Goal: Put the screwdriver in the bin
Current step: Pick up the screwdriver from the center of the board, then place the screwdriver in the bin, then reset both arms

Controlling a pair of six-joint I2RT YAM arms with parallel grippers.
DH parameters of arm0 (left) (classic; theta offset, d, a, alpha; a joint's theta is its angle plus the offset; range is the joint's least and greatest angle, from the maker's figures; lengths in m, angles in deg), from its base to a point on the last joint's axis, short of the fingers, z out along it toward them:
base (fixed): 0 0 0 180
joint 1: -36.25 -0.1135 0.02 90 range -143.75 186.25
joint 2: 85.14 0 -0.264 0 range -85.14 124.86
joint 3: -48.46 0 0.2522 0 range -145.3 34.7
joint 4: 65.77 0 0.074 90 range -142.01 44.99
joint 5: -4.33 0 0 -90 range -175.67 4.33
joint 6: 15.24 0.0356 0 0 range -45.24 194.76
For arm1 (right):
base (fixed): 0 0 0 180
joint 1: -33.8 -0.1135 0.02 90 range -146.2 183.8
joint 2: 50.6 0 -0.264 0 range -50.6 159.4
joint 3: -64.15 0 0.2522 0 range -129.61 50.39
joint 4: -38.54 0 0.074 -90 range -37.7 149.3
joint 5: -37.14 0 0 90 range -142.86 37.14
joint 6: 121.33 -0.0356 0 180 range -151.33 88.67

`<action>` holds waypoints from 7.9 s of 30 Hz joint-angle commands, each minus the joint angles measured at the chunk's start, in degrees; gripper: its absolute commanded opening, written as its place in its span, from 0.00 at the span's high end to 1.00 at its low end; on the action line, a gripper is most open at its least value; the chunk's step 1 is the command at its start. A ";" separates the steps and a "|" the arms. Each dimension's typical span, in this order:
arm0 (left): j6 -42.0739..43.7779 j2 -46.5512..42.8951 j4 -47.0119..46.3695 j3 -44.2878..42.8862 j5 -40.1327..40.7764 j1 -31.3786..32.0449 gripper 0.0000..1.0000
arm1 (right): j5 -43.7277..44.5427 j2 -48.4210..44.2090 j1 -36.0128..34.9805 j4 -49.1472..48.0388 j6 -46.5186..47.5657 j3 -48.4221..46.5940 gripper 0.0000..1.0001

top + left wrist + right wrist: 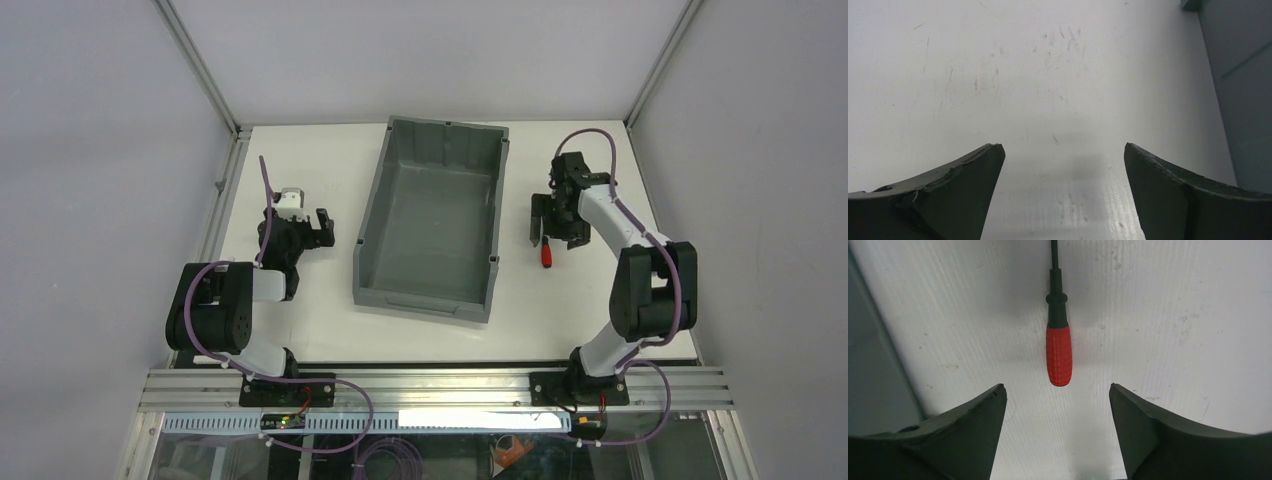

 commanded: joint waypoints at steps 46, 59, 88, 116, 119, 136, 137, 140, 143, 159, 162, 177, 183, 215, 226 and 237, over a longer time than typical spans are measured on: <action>-0.59 -1.68 -1.95 0.49 -1.24 0.20 0.01 | -1.68 3.71 0.41 -2.46 -1.10 0.13 1.00; -0.54 -1.71 -1.92 0.49 -1.25 0.27 0.01 | -9.15 -3.13 0.42 3.40 -2.84 -5.62 1.00; -0.54 -1.71 -1.93 0.45 -1.22 0.27 0.01 | -19.62 -3.83 -5.39 15.82 -17.46 -31.67 1.00; -0.54 -1.68 -1.92 0.47 -1.25 0.27 0.01 | 2.14 29.34 -26.96 29.61 -27.91 -65.63 1.00; -0.56 -1.70 -1.92 0.49 -1.29 0.26 0.01 | 3.17 31.34 -27.60 29.20 -28.72 -65.21 1.00; -0.54 -1.75 -1.93 0.49 -1.25 0.27 0.01 | 7.37 43.53 -30.43 23.15 -31.97 -63.50 1.00; -0.54 -1.70 -1.92 0.49 -1.25 0.27 0.01 | 7.39 44.03 -30.50 22.86 -32.04 -63.38 1.00; -0.54 -1.69 -1.97 0.45 -1.25 0.23 0.01 | 7.40 45.40 -30.53 22.05 -32.06 -63.24 1.00; -0.54 -1.73 -1.93 0.49 -1.27 0.27 0.01 | 7.27 46.20 -30.50 21.10 -32.13 -62.69 1.00; -0.54 -1.70 -1.93 0.49 -1.24 0.25 0.01 | 5.54 47.65 -30.52 18.53 -31.69 -60.15 0.84; -0.54 -1.74 -1.93 0.47 -1.25 0.27 0.01 | 5.44 47.28 -30.51 18.77 -31.54 -60.16 0.79; -0.56 -1.71 -1.92 0.49 -1.21 0.27 0.01 | 5.12 40.96 -30.52 23.44 -29.66 -64.72 0.51; -0.59 -1.74 -1.92 0.49 -1.20 0.25 0.01 | 4.34 35.88 -30.52 25.93 -28.10 -69.02 0.44; -0.54 -1.70 -1.92 0.49 -1.24 0.27 0.01 | 3.18 4.87 -8.07 23.07 -12.21 -54.22 0.01; -0.54 -1.71 -1.92 0.49 -1.25 0.27 0.01 | 3.60 -8.83 0.91 12.32 -7.86 -31.58 0.01; -0.55 -1.72 -1.97 0.49 -1.25 0.26 0.01 | 7.02 -20.63 3.30 3.22 -6.66 -12.33 0.01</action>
